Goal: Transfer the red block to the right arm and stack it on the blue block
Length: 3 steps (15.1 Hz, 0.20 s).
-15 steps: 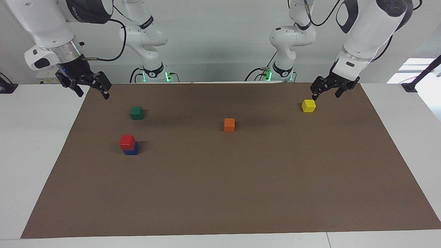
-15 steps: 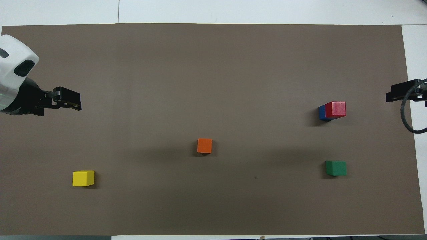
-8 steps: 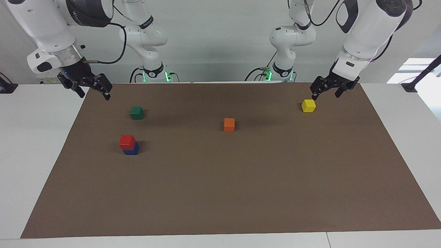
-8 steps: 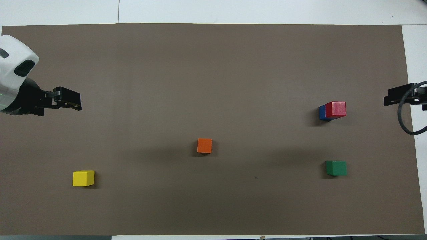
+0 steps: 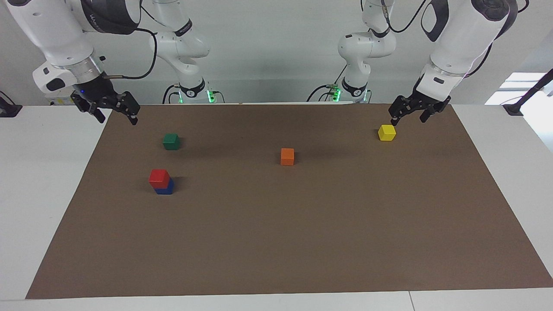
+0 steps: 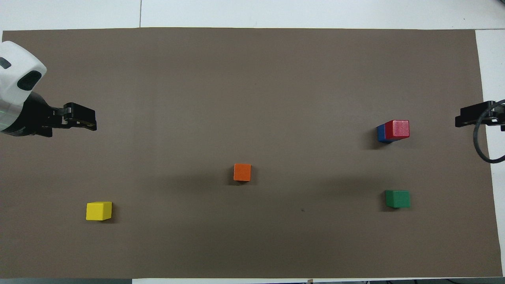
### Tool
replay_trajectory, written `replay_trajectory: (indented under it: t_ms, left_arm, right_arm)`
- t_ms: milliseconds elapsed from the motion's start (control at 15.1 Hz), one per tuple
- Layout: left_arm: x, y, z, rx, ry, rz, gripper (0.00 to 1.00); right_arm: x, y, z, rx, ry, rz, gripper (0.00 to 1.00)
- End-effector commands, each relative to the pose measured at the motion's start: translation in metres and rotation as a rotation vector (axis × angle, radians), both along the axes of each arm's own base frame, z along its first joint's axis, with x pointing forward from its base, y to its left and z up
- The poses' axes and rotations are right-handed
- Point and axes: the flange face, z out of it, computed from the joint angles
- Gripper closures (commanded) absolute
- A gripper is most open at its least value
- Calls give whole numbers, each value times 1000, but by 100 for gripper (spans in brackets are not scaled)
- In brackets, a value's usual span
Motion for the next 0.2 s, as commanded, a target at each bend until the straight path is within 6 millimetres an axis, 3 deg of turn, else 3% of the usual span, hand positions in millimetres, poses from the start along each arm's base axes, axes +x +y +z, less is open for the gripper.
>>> replay_trajectory:
  t_ms: [0,132]
  left_arm:
    - [-5,4,1,-11,-10,7,0]
    - [-5,4,0,-11,-7,7,0]
  right_arm:
    - [-9,-3,1,-10,5,23,0]
    - [-9,-4,2,-10,2,22,0]
